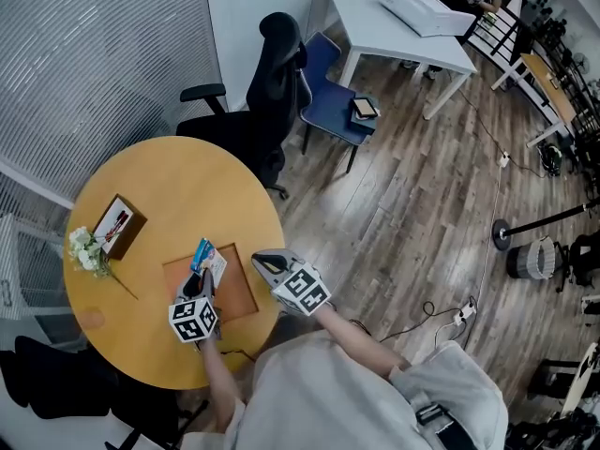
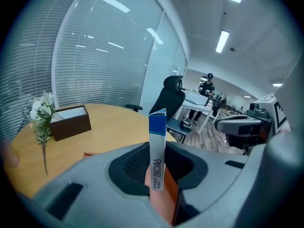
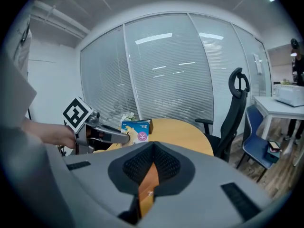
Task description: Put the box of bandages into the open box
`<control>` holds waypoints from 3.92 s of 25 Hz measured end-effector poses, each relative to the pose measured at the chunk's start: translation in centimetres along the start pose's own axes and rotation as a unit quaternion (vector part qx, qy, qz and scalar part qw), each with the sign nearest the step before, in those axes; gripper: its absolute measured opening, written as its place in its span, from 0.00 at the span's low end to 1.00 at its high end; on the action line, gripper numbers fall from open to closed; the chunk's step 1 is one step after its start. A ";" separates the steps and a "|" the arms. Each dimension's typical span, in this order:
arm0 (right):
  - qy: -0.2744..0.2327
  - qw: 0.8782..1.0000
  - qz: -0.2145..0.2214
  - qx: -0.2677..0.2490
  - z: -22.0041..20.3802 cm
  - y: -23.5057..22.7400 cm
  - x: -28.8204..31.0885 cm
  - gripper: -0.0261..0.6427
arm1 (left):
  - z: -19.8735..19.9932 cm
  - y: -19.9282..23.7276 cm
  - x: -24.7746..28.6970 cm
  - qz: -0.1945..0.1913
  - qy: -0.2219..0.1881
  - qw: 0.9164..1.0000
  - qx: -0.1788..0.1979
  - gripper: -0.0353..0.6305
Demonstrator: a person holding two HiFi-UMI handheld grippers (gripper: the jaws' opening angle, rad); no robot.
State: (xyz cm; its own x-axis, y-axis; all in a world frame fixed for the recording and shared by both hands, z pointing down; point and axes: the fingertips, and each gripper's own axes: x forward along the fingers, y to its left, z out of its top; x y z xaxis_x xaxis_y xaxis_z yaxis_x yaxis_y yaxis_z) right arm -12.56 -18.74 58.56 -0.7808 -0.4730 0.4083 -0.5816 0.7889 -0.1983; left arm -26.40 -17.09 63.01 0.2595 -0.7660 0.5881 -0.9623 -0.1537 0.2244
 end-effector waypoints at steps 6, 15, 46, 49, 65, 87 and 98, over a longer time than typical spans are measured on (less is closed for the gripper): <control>-0.008 1.000 -0.002 0.013 0.3 0.0 1.3 0.03 | -0.7 1.4 1.2 -0.055 0.048 0.997 0.000 0.19; 0.008 1.000 0.009 0.022 -0.2 -0.3 2.9 0.03 | -1.9 1.8 2.9 -0.134 0.101 0.985 -0.033 0.19; 0.071 0.997 -0.011 0.029 -4.7 -0.5 2.9 0.03 | -12.6 0.2 7.4 -0.201 0.359 0.903 -0.125 0.19; 0.073 0.997 -0.012 0.029 -4.8 -0.6 2.6 0.03 | -12.6 -0.1 7.5 -0.196 0.361 0.903 -0.126 0.19; 0.077 0.997 -0.009 0.029 -5.2 -1.0 2.2 0.03 | -11.8 -1.2 7.2 -0.190 0.334 0.908 -0.167 0.27; 0.069 0.996 0.061 -0.015 -4.3 -1.2 -2.4 0.03 | -12.6 -0.4 5.8 -0.081 0.314 0.934 -0.151 0.34; 0.077 0.992 0.104 0.003 -5.6 0.6 -0.2 0.03 | -8.0 -0.2 1.4 -0.014 0.207 0.970 -0.130 0.34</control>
State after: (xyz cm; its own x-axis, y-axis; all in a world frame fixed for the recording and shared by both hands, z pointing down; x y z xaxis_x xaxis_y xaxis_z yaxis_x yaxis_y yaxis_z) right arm -11.44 -15.98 63.37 -0.8403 -0.2335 0.4893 -0.4129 0.8605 -0.2985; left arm -25.19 -13.14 70.01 0.3476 -0.4388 0.8286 -0.9154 0.0326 0.4013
